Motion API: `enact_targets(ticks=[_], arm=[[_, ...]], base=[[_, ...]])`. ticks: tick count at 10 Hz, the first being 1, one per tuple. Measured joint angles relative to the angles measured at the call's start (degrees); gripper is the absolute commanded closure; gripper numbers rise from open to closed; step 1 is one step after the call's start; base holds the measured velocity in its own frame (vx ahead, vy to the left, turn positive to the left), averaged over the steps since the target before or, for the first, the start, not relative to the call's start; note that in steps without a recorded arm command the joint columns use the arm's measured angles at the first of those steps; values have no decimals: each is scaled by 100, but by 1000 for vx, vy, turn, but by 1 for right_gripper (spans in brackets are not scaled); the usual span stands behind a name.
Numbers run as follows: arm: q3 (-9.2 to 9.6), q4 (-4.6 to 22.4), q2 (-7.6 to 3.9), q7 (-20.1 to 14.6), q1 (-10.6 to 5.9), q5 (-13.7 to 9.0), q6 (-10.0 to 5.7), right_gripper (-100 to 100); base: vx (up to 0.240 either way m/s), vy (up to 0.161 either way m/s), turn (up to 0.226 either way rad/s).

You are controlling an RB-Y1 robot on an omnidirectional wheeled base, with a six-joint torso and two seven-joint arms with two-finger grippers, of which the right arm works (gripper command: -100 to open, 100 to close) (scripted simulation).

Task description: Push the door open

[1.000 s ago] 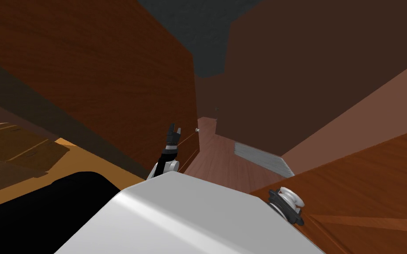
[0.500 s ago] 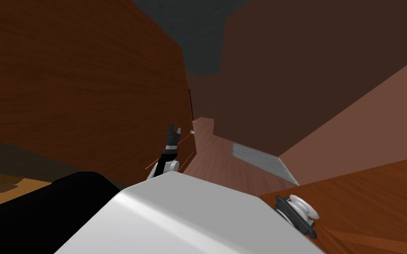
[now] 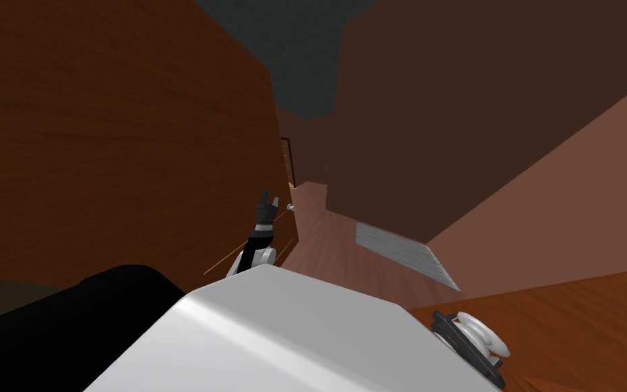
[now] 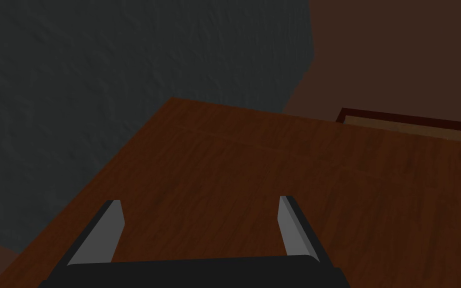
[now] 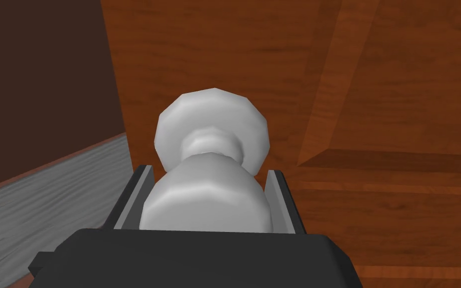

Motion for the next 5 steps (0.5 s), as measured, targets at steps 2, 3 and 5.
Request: enact_targets(ticks=[2,3,5], arm=[[-159,-153,28,111,66,-133,38,100],[-211,-143,13,98,89,-172,-1,100],[-343,70,-63,33,29,-270,-106,100]], base=[[163,-150,-43],[208,-146,-60],[180,-142,-60]])
